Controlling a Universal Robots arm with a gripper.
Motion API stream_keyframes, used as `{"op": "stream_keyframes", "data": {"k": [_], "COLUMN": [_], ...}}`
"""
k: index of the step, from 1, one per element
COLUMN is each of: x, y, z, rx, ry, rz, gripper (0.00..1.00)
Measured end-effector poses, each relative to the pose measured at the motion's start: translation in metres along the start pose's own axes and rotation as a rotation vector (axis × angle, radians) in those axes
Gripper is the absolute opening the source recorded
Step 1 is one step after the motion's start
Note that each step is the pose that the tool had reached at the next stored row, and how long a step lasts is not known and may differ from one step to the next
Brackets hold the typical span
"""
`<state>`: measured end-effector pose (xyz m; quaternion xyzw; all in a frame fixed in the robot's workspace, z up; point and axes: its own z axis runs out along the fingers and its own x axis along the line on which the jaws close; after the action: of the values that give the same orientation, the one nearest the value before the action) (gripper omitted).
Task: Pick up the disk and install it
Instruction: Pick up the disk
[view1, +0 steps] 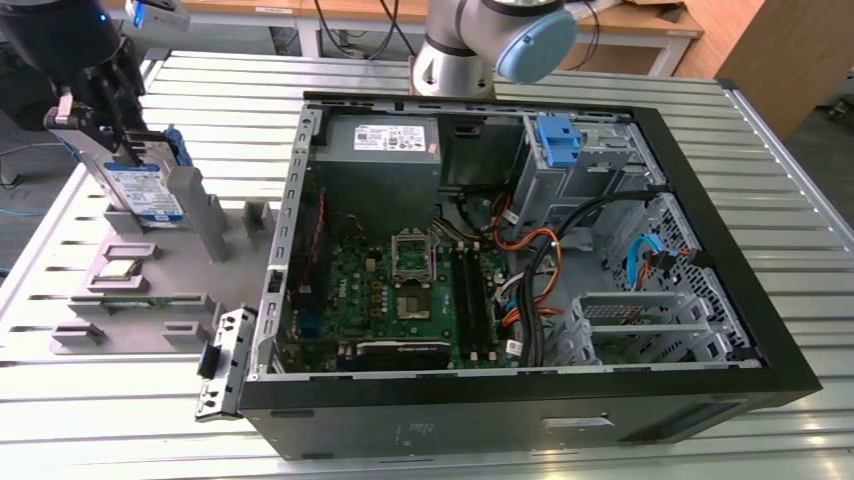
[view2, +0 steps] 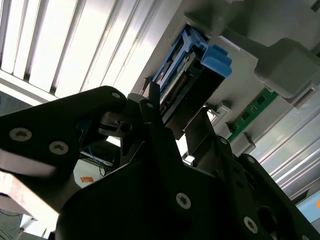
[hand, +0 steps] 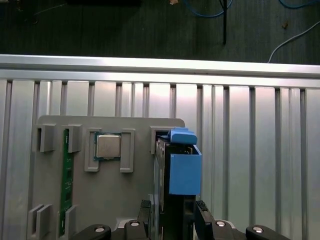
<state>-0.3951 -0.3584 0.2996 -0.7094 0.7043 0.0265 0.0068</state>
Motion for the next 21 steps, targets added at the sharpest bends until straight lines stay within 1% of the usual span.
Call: {"op": "stream_keyframes", "data": {"k": [3, 12, 21], "x": [0.0001, 0.0001, -0.0006], "y": [0.0015, 0.0028, 0.0029], "z": [0.0, 0.0005, 0.0005], "rx": [0.0006, 0.0008, 0.0008], "ry": [0.0, 0.0002, -0.001], "rz": [0.0, 0.0, 0.0], "gripper": [0.47, 0.47, 0.47]}}
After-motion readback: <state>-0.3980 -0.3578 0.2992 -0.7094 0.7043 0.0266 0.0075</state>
